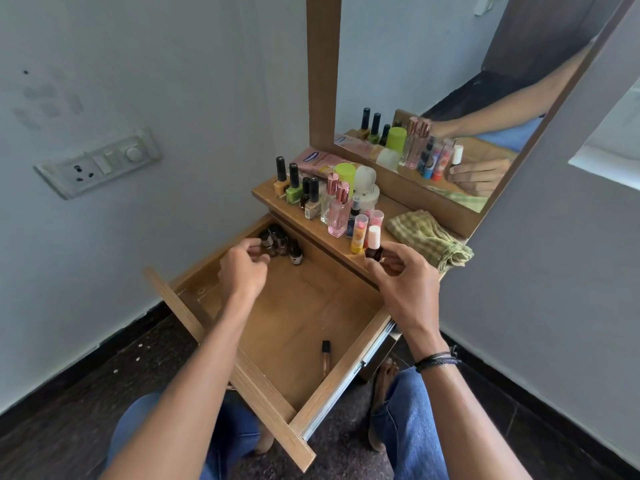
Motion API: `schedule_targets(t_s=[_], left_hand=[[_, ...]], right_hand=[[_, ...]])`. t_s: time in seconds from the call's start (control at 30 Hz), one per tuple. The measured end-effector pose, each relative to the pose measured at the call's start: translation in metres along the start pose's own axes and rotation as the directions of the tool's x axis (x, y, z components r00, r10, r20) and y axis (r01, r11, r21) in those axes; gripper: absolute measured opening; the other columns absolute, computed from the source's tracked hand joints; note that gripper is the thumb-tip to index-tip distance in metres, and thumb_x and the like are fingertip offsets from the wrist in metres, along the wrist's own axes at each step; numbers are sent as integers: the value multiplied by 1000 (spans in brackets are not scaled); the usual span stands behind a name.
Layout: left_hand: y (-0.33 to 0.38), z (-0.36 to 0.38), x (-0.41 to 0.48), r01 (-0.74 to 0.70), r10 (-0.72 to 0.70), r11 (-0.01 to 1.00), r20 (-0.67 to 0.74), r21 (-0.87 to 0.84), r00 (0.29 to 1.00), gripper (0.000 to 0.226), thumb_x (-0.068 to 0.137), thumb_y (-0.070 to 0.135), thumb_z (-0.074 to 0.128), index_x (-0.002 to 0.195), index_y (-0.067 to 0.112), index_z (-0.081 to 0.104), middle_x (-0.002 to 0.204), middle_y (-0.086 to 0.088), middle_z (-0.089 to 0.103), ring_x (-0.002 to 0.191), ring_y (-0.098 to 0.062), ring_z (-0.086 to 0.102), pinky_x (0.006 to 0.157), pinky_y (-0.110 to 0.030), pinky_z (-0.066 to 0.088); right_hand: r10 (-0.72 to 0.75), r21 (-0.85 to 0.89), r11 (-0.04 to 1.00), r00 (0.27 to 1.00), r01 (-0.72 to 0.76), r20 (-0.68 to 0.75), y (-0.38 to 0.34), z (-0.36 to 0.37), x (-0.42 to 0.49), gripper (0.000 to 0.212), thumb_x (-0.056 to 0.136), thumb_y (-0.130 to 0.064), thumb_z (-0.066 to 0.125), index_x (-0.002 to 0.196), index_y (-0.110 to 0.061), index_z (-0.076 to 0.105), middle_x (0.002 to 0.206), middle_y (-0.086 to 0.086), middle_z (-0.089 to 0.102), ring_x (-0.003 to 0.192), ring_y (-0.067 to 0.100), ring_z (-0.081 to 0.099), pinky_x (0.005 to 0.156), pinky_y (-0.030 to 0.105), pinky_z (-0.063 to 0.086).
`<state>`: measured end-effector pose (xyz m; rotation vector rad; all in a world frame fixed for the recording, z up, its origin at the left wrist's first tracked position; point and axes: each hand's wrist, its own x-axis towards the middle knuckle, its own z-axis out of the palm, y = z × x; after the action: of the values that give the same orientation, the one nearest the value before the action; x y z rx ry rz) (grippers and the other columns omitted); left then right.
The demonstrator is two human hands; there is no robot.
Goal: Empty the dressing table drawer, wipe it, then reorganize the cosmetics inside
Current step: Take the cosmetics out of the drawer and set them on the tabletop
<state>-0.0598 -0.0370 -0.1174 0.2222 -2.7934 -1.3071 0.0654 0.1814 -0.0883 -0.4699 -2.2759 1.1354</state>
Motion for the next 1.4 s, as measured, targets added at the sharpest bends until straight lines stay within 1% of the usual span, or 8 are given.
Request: schedule_targets(t_s=[0.1, 0.2, 0.5, 0.67, 0.77, 0.9, 1.03, 1.4], left_hand=[[0, 5, 18, 38, -39, 999, 26, 23, 999, 50, 93, 21, 72, 140, 20, 56, 137, 3, 61, 91, -15, 67, 92, -40, 55], [8, 15, 29, -24, 23, 995, 8, 93, 1000, 51, 94, 14, 70, 142, 14, 54, 141, -5, 58, 121, -29, 61, 101, -45, 52], [5, 31, 31, -190, 187, 922, 41, 338, 981, 47, 89, 1, 70, 135, 4, 58, 140, -13, 47, 113, -36, 62, 88, -38, 58], [13, 34, 29, -211, 204, 921, 55, 327, 977, 45, 92, 8, 70, 134, 1, 55, 144, -16, 42, 113, -36, 61, 85, -34, 56], [12, 39, 28, -229, 218, 923, 70, 310, 974, 48, 91, 16, 73, 134, 6, 54, 139, -15, 41, 108, -36, 62, 83, -36, 58], [6, 42, 27, -231, 217, 932, 82, 277, 973, 51, 89, 12, 75, 135, 8, 54, 133, -11, 38, 106, -31, 60, 76, -25, 50], [7, 41, 28, -255, 240, 935, 88, 248, 967, 54, 87, 7, 75, 136, 11, 53, 141, -11, 37, 114, -34, 60, 83, -31, 56], [7, 42, 29, -316, 277, 918, 183, 239, 943, 50, 92, 6, 67, 137, 20, 53, 139, -7, 53, 124, -32, 56, 94, -44, 54]], right_hand=[[18, -11, 1000, 1000, -18, 7, 0, 0, 1, 33, 84, -23, 83, 116, -23, 76, 102, -11, 75, 92, 5, 70, 88, 31, 59], [12, -41, 999, 1000, -12, 11, 0, 0, 1, 39, 83, -20, 84, 120, -25, 74, 107, -11, 75, 94, 2, 69, 90, 23, 57], [27, -53, 998, 1000, -27, 3, -1, -1, -3, 58, 80, -22, 86, 134, -21, 63, 111, -8, 68, 95, 3, 66, 90, 20, 53], [28, -46, 999, 1000, -28, 0, 0, -2, -4, 60, 80, -20, 86, 135, -24, 62, 109, -10, 64, 93, 1, 64, 84, 8, 46], [21, -36, 999, 1000, -21, -6, 1, -1, -4, 60, 80, -20, 87, 134, -25, 62, 107, -11, 63, 93, 2, 64, 83, 9, 46], [0, -36, 999, 1000, -1, -17, 3, -1, -4, 59, 80, -19, 87, 132, -26, 62, 105, -11, 62, 91, 2, 63, 84, 9, 48], [-7, -41, 999, 1000, 6, -21, 4, 0, -4, 57, 80, -20, 87, 131, -27, 63, 104, -11, 62, 91, 1, 62, 78, 1, 43], [-22, -30, 999, 999, 21, -32, 6, 1, -4, 55, 79, -20, 87, 129, -24, 64, 105, -11, 62, 93, 4, 63, 82, 12, 51]])
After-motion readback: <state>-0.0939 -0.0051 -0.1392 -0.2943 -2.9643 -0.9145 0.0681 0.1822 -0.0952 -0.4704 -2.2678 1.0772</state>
